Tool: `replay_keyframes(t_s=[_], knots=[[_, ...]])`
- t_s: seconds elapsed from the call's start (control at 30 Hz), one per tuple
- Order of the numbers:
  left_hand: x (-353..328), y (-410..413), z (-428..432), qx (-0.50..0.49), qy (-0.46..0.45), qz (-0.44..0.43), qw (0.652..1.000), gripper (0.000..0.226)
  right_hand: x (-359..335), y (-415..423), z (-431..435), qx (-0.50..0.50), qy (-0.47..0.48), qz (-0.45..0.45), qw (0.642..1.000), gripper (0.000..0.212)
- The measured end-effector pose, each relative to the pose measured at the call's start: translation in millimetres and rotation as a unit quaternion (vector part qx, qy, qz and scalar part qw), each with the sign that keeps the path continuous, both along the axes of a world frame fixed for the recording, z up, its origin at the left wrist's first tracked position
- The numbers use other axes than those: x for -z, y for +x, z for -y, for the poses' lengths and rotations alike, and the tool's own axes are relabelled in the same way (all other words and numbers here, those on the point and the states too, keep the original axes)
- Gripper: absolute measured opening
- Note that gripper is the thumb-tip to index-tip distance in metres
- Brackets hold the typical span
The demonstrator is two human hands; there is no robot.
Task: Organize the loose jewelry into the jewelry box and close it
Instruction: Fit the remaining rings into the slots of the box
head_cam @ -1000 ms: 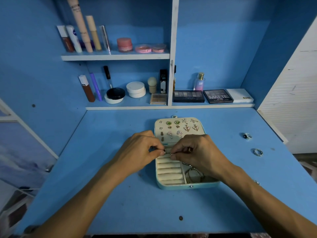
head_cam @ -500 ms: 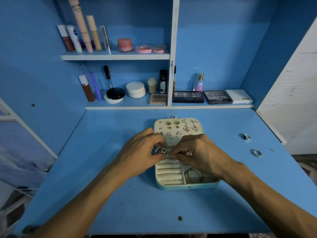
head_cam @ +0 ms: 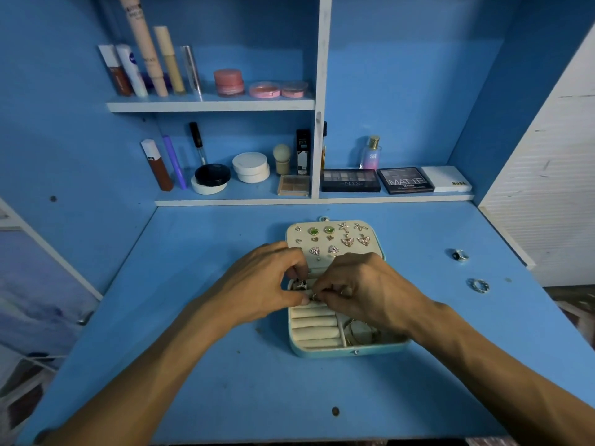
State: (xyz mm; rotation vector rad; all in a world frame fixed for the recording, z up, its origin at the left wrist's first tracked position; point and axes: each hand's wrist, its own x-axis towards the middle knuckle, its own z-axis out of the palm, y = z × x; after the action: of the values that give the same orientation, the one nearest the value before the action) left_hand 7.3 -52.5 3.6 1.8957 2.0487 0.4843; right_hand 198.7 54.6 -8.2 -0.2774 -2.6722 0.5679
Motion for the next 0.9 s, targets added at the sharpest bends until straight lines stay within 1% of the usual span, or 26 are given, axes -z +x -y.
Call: replay_keyframes(t_s=[0.1, 0.27, 0.47, 0.63, 0.8, 0.9], knots=[[1.3, -0.2, 1.9, -0.001, 0.004, 0.001, 1.000, 0.024, -2.7, -0.5, -2.5, 0.000, -0.006, 0.020, 1.000, 0.014], [-1.2, -2.3, -1.5, 0.004, -0.006, -0.001, 1.000, 0.029, -3.3, -3.0, -2.1, -0.001, 0.011, 0.017, 1.000, 0.014], [0.9, -4.1, -0.6, 0.001, 0.004, 0.025, 1.000, 0.026, -0.9, -1.9, 1.8, -0.031, 0.043, 0.036, 0.998, 0.014], [0.3, -3.5, -1.4, 0.000, -0.006, 0.019, 1.000, 0.027, -6.6, -2.5, -3.7, -0.028, 0.025, 0.057, 0.998, 0.017], [1.7, -4.7, 0.1, -0.003, -0.002, 0.027, 1.000, 0.027, -5.1, -0.5, -7.0, -0.004, -0.018, 0.068, 0.998, 0.016], [2.1, -5.8, -0.2, 0.000, 0.001, 0.027, 1.000, 0.026, -5.2, -0.9, -7.8, -0.002, -0.017, 0.074, 0.997, 0.016]])
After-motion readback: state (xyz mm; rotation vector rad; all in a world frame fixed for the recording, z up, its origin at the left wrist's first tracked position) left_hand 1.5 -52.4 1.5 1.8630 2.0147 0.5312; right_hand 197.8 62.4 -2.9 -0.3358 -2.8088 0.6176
